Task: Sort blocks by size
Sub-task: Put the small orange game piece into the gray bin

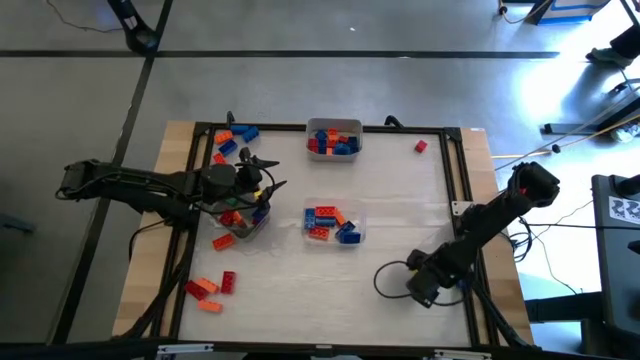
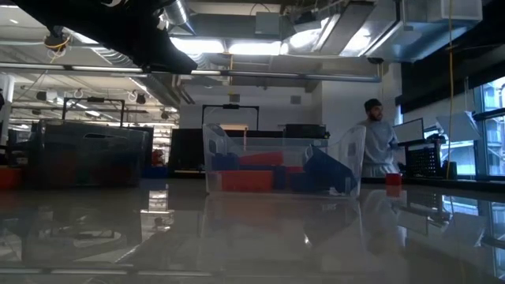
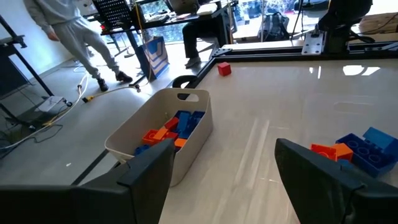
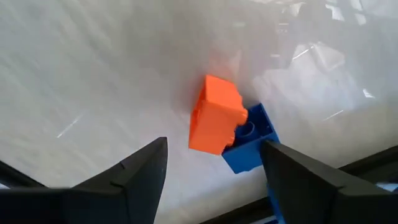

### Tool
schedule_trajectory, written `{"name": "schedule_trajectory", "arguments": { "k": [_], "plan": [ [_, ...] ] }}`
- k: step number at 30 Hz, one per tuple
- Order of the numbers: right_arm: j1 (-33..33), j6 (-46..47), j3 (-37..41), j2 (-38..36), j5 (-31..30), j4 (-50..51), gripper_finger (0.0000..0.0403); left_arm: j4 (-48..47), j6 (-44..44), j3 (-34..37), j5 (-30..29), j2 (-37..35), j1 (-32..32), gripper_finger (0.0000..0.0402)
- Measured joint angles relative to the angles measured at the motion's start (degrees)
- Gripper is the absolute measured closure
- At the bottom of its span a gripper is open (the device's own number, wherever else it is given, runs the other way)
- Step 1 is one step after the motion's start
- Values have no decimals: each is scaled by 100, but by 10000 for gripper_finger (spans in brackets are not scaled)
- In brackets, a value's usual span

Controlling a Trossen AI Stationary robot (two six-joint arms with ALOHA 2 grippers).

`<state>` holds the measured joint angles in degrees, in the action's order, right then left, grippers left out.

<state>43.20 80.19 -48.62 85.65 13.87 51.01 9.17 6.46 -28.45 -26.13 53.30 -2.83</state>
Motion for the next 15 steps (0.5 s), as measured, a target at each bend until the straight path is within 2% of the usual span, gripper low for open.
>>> {"name": "schedule_trajectory", "arguments": {
  "k": [10, 15],
  "plan": [
    [-124, -272, 9, -274, 211, 118, 142, -2, 0, 0, -1, 0, -1, 137],
    [-29, -587, 0, -280, -343, 43, 142, -2, 0, 0, 0, 0, 0, 137]
  ]
}}
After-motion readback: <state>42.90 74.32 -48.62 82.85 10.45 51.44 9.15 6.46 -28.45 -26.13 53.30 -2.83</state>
